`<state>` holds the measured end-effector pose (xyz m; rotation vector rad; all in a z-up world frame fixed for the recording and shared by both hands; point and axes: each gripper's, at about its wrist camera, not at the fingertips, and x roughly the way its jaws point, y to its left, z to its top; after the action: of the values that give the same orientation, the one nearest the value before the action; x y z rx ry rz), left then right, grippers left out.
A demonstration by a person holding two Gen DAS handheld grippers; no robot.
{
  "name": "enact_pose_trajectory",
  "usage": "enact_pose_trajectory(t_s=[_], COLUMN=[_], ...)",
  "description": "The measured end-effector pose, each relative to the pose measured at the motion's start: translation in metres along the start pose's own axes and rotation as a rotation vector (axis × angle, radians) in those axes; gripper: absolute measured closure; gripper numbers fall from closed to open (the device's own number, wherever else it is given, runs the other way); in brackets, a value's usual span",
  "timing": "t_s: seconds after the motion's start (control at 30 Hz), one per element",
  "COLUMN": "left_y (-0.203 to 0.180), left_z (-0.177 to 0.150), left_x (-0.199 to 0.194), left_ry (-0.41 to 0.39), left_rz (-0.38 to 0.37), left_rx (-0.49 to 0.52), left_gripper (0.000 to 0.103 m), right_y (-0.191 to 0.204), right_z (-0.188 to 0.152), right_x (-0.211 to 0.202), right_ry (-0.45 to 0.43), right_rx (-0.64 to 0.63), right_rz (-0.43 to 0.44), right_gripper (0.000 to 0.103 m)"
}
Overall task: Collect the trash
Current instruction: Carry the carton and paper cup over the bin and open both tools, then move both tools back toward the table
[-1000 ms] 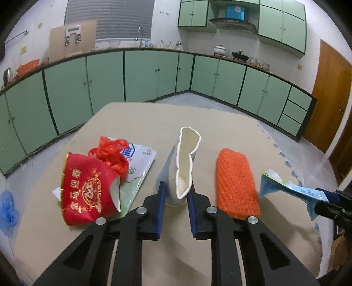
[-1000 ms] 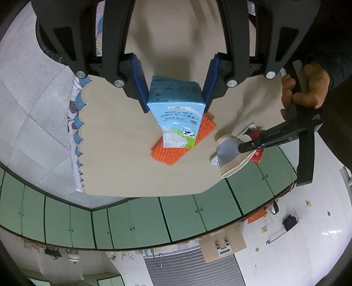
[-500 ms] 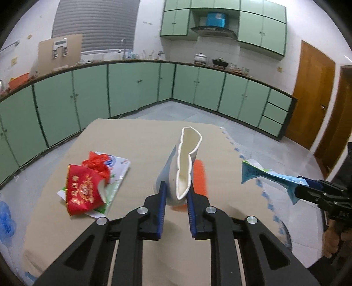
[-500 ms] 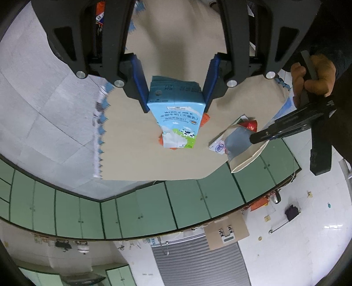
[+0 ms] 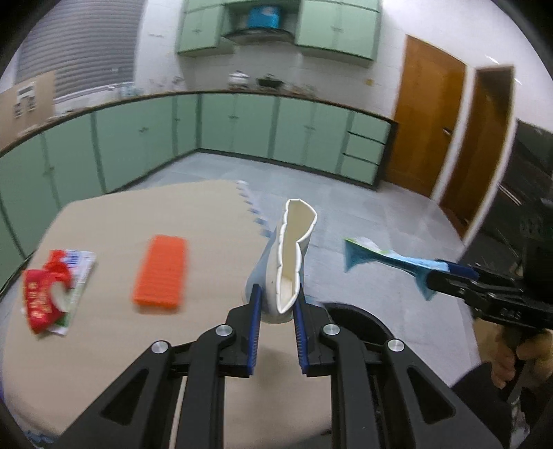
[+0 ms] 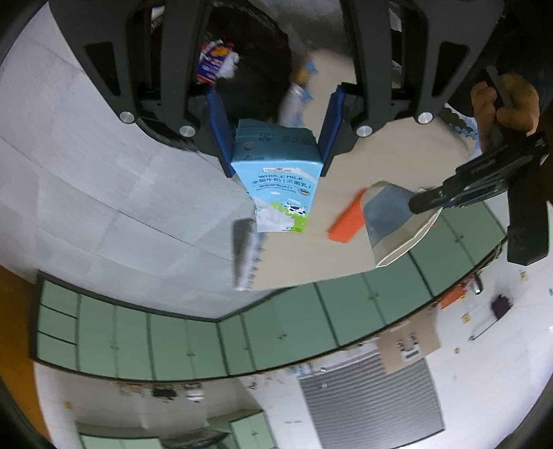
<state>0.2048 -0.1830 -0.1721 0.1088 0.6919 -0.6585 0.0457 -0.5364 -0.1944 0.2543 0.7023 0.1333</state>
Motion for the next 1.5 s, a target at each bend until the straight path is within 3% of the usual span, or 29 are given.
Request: enact_pose_trajectory(t_s=[0.3, 0.43, 0.7, 0.73, 0.8, 0.87, 1.2, 1.33, 1.5], left_y=[-0.076, -0.101, -0.116, -0.116, -0.115, -0.115, -0.096, -0.06, 0.013], left_z=[-0.015, -0.024, -0.056, -0.059, -0.062, -0.062, -0.047, -0.041, -0.044], left_x=[0.056, 0.084, 0.141, 0.146, 0.152, 0.153, 0.122, 0.08, 0.026], left_ry=[0.132, 0.19, 0.318, 0.331, 0.333, 0.331, 0.265, 0.191, 0.125], left_rz=[-0.161, -0.176, -0.162, -0.161, -0.155, -0.149, -0.102, -0.028, 0.11], left_rx=[0.073, 0.11, 0.138, 0.138, 0.131, 0.137, 0.123, 0.076, -0.026], left_gripper=[0.085, 0.085, 0.081, 0.076, 0.074, 0.073, 0.059, 0.041, 0.033], right_y=[-0.057, -0.079, -0.097, -0.098, -0.099, -0.1, -0.1, -0.072, -0.019], right_z=[-0.051, -0.071, -0.096, -0.096, -0.093, -0.09, -0.076, -0.06, -0.037], right_x=[0.004, 0.021, 0.07, 0.073, 0.071, 0.067, 0.021, 0.005, 0.011], right_ry=[0.086, 0.143, 0.284, 0.292, 0.272, 0.26, 0.167, 0.139, 0.111], right_rx=[0.106, 0.162, 0.201, 0.202, 0.196, 0.214, 0.25, 0.213, 0.132], right_rz=[-0.106, -0.13, -0.157, -0.169, -0.189, -0.182, -0.191, -0.203, -0.151], right_gripper=[0.058, 0.058, 0.055, 0.055, 0.045, 0.044, 0.044, 0.044, 0.044])
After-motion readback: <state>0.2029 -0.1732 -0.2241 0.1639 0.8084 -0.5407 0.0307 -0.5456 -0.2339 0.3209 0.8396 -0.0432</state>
